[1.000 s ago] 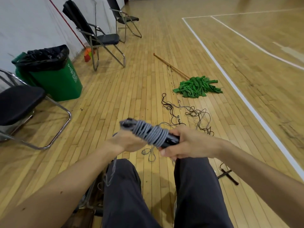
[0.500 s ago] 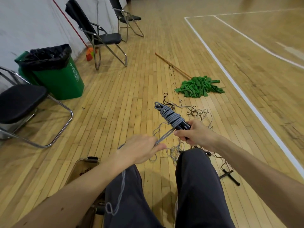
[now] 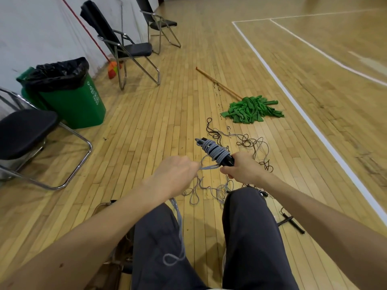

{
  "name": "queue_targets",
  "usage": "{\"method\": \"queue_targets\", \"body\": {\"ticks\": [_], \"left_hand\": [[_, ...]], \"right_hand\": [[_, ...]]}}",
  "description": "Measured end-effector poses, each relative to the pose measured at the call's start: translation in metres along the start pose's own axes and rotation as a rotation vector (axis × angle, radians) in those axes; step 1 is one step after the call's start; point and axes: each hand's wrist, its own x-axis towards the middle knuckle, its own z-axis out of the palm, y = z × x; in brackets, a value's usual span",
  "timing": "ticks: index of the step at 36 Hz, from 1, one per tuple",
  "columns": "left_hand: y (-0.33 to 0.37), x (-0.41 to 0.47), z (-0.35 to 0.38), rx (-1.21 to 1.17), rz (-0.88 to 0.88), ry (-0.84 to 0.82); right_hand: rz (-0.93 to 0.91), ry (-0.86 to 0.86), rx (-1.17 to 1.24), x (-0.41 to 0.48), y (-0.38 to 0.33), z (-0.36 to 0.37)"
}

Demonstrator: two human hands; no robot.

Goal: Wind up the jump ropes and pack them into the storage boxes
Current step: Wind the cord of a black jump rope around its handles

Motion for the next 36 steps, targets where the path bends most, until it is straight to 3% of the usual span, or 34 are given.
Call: {"method": "queue_targets", "body": {"ticks": [5, 12, 17, 20, 24, 31, 36], "left_hand": [[-0.001, 0.005, -0.01, 0.095, 0.064, 0.062], [-0.009, 0.008, -0.036, 0.233, 0.403, 0.189], [-0.011, 0.017, -0.059, 0.29, 0.488, 0.207], [-0.012, 0.023, -0.064, 0.346, 0.403, 0.102], [-0.022, 0.029, -0.063, 0.311, 0.382, 0.097], [-0.022, 0.03, -0.051, 0.158, 0.323, 0.064], [-0.025, 0.027, -0.039, -0.273, 0.205, -0.041]], "right_hand": [[0.014, 0.009, -0.292, -0.004, -0.017, 0.007], [0.078, -0.25, -0.395, -0.01, -0.035, 0.004], [0.022, -0.423, -0.516, -0.024, -0.044, 0.002], [-0.022, -0.527, -0.566, -0.036, -0.047, 0.003], [-0.094, -0.68, -0.506, -0.046, -0.047, 0.005], [-0.279, -0.768, -0.437, -0.061, -0.048, -0.001], [-0.418, -0.731, -0.327, -0.071, -0.05, -0.007]]}}
